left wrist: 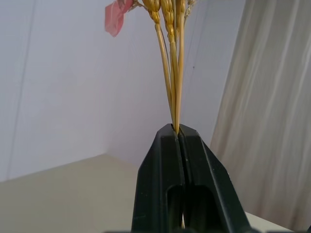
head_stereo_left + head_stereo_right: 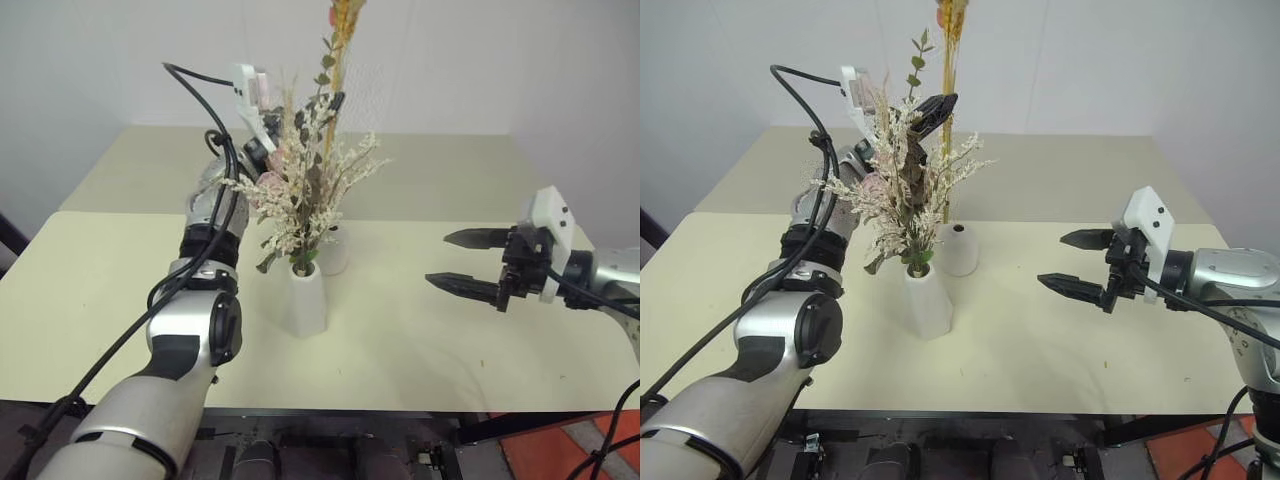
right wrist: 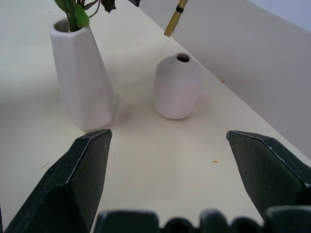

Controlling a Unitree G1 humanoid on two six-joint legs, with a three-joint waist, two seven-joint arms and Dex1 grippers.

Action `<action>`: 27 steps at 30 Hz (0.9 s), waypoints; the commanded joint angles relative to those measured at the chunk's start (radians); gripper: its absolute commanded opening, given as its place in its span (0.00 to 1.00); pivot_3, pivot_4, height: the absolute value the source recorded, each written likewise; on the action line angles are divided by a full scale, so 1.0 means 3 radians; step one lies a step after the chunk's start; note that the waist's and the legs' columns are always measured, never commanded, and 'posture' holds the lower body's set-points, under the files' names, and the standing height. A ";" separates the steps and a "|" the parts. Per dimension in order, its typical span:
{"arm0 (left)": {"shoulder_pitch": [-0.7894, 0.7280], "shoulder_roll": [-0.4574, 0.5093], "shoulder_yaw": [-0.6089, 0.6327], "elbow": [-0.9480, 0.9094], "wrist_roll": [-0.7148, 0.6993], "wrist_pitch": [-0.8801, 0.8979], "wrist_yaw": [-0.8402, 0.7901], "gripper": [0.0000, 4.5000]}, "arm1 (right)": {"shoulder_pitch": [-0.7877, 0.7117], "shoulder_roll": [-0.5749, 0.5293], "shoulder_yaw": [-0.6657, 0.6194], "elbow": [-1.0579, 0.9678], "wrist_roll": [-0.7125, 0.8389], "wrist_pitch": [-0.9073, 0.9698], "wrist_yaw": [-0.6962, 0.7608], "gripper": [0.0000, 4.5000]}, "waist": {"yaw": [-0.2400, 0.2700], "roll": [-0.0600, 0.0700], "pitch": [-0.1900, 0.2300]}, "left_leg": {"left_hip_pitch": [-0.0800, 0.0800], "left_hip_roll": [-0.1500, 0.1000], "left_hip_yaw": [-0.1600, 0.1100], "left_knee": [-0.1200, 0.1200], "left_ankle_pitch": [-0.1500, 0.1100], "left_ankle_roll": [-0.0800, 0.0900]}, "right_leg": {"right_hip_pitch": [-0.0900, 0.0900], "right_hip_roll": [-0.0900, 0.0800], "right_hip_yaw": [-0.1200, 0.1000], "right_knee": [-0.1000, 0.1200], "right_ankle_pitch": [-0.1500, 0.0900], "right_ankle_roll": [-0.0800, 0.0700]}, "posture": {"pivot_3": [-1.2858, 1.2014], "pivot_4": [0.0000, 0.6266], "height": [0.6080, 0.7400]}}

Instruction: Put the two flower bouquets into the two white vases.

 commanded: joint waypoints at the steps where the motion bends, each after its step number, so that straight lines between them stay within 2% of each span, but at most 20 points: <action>1: -0.0134 -0.0016 0.0003 -0.0017 -0.0006 -0.0107 -0.0044 0.01 | 0.0019 -0.0015 -0.0164 -0.0111 0.0090 0.0024 -0.0053 1.00 | 0.0000 0.0000 0.0000 | 0.0000 0.0000 0.0000 0.0000 0.0000 0.0000 | 0.0000 0.0000 0.0000 0.0000 0.0000 0.0000 | 0.52 0.24 1.00; 19: 0.0104 -0.0141 -0.0210 -0.0030 0.0156 -0.0185 -0.0134 0.01 | 0.0077 -0.0025 -0.0192 -0.0138 0.0148 0.0016 -0.0139 1.00 | -0.0001 0.0000 0.0000 | 0.0001 0.0000 0.0000 0.0000 0.0000 0.0000 | 0.0000 0.0000 0.0001 0.0000 0.0000 0.0000 | 0.52 0.24 1.00; 27: 0.0072 -0.0116 -0.0169 -0.0032 0.0128 -0.0160 -0.0123 0.01 | 0.0079 -0.0023 -0.0189 -0.0144 0.0168 0.0025 -0.0173 1.00 | 0.0004 0.0000 0.0000 | 0.0001 -0.0001 0.0000 0.0000 0.0000 0.0000 | 0.0000 0.0000 0.0001 0.0000 0.0000 0.0000 | 0.52 0.24 1.00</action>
